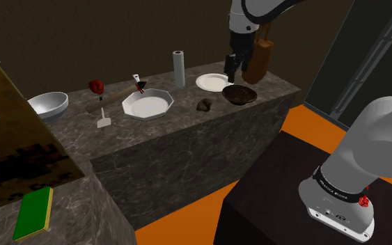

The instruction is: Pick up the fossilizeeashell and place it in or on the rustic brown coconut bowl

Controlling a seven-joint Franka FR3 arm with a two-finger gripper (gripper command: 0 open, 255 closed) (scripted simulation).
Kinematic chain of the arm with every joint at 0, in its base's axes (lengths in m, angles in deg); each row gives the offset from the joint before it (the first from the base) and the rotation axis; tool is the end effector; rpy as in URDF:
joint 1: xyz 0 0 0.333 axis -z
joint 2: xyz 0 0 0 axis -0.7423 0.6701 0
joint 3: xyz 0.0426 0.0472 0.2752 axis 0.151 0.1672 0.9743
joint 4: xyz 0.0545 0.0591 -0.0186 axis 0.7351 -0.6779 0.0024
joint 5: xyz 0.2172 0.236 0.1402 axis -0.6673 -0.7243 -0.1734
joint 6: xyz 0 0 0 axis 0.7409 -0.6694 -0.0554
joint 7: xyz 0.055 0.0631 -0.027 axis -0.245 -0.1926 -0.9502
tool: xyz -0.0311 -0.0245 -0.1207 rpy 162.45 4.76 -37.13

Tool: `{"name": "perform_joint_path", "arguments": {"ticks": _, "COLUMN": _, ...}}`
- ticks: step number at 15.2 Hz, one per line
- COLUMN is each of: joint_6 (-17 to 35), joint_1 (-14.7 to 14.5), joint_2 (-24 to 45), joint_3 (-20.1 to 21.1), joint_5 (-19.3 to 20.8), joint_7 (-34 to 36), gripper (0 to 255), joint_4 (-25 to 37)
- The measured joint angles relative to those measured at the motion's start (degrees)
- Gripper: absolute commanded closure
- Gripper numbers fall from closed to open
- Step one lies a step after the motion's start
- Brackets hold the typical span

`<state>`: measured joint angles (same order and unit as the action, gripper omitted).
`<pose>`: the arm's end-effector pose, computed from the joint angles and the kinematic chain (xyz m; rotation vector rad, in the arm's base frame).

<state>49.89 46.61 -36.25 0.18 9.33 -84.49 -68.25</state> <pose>0.3989 -0.0028 0.4473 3.0471 0.0755 0.0012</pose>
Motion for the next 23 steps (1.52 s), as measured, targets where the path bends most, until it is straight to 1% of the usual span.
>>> {"name": "perform_joint_path", "arguments": {"ticks": 7, "joint_6": 8.5, "joint_1": 0.0, "joint_2": 15.3, "joint_3": 1.2, "joint_5": 0.7, "joint_7": 4.7, "gripper": 0, "joint_4": 6.1}}
{"name": "perform_joint_path", "arguments": {"ticks": 10, "joint_6": 11.1, "joint_1": 0.0, "joint_2": 22.3, "joint_3": 1.4, "joint_5": 1.2, "joint_7": 6.5, "gripper": 0, "joint_4": 10.1}}
{"name": "perform_joint_path", "arguments": {"ticks": 14, "joint_6": 13.4, "joint_1": -0.4, "joint_2": 31.9, "joint_3": 1.6, "joint_5": 2.0, "joint_7": 9.0, "gripper": 0, "joint_4": 17.1}}
{"name": "perform_joint_path", "arguments": {"ticks": 17, "joint_6": 15.3, "joint_1": -0.4, "joint_2": 35.7, "joint_3": 1.4, "joint_5": 2.3, "joint_7": 9.8, "gripper": 0, "joint_4": 18.7}}
{"name": "perform_joint_path", "arguments": {"ticks": 23, "joint_6": 19.0, "joint_1": -0.2, "joint_2": 38.5, "joint_3": 1.1, "joint_5": 2.8, "joint_7": 10.1, "gripper": 0, "joint_4": 17.8}}
